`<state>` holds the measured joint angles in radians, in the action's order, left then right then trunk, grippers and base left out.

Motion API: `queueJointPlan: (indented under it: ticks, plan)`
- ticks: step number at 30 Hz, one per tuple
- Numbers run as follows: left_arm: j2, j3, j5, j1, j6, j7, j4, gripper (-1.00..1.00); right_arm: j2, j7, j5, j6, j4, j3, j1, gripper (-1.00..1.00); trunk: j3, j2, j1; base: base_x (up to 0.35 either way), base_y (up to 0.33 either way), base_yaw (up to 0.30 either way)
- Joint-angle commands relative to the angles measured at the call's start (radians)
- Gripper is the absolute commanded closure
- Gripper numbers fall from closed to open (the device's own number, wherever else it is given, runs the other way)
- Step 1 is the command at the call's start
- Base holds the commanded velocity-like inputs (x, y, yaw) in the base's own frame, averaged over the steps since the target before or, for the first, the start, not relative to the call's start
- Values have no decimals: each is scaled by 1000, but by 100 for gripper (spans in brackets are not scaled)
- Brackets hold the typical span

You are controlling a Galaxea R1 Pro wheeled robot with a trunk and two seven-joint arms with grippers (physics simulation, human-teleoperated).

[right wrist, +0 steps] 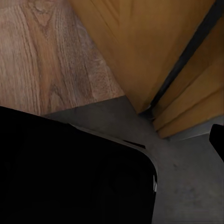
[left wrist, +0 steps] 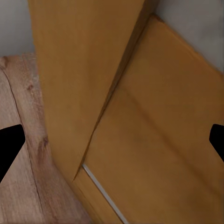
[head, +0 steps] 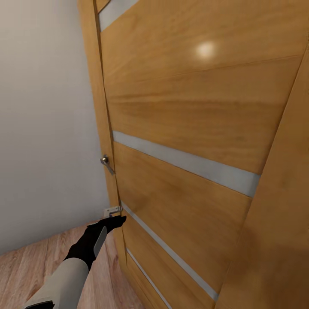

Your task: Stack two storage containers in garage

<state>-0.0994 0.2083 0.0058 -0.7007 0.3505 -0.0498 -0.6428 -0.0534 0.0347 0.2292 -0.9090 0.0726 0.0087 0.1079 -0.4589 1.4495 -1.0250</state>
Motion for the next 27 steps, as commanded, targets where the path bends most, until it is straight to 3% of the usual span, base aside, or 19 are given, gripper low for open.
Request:
queueJointPlan:
  ticks: [1,10,27]
  plan:
    - [-2,5,13,0,7,-9,-2,-100,0,4,-2,-4,1,0,0,-100,-1,1,0,0,0,-10]
    - [-3,5,13,0,7,-9,-2,-100,0,4,-2,-3,1,0,0,-100,-1,1,0,0,0,-17]
    - [-2,5,13,0,7,-9,-2,-100,0,4,-2,-2,1,0,0,-100,-1,1,0,0,0,-264]
